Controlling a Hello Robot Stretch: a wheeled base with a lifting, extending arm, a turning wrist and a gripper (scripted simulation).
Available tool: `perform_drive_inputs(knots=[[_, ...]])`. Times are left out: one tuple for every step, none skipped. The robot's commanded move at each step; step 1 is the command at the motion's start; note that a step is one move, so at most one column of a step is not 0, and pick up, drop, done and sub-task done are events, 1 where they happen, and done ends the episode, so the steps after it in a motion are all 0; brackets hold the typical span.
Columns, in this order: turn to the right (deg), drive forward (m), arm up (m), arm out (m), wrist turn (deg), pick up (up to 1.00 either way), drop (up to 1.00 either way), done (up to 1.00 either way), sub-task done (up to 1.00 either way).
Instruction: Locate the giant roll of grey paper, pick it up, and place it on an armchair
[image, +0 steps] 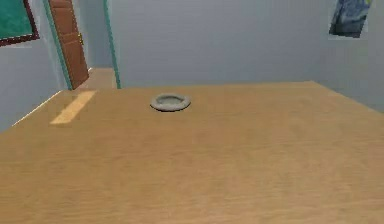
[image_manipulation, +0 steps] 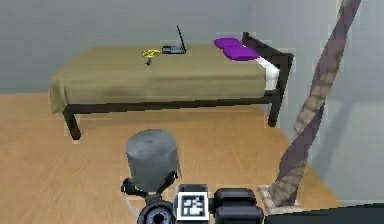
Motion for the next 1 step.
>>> perform_drive_inputs(knots=[[45.0,0.00,0.00,0.00,0.0,0.00,0.00,0.00,0.00]])
